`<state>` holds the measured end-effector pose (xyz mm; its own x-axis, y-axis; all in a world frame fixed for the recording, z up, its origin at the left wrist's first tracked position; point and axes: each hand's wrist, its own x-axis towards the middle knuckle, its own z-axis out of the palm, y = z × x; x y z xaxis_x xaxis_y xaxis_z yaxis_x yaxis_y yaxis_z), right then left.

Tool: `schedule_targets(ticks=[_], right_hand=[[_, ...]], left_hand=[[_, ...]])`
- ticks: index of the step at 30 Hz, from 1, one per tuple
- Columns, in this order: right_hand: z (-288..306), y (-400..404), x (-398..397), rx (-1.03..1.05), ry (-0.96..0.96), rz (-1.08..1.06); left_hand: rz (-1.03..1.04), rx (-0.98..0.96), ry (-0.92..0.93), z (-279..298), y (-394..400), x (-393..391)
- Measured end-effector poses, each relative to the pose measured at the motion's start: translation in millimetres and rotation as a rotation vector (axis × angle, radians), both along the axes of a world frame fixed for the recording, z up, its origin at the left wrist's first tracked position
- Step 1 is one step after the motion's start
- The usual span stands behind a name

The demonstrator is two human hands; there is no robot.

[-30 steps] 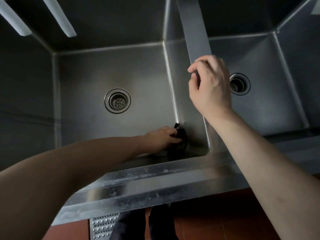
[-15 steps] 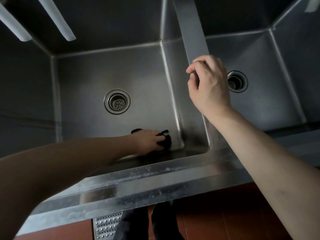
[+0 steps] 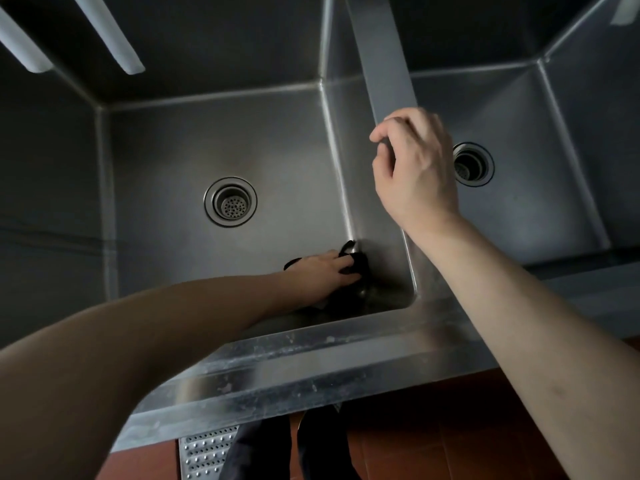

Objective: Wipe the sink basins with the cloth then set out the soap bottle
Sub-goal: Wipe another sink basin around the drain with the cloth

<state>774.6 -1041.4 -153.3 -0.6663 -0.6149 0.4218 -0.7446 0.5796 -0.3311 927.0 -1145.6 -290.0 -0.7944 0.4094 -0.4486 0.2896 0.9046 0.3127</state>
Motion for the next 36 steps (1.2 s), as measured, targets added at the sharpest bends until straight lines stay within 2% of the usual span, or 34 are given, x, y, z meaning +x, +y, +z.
schedule_targets(ticks=[10,19,24,27,30,33,36], right_hand=[[-1,2,1,0.001,0.013,0.013],[-1,-1,4,0.026,0.049,0.021],[5,-18,19,0.024,0.043,0.146],[-4,-46,42,0.045,-0.037,0.301],[-25,-67,61,0.097,-0.186,0.363],[-48,-80,74,0.235,-0.357,0.356],[-66,-95,77,0.421,-0.514,0.396]], left_hand=[[-0.143,-0.008,-0.007,-6,-24,24],[-0.111,-0.023,-0.056,0,-92,86],[-0.05,-0.055,-0.11,16,-121,100],[0.015,-0.04,-0.074,24,-135,94],[0.147,-0.023,0.057,18,-147,91],[0.309,0.071,0.147,9,-147,94],[0.493,0.132,0.152,17,-152,97]])
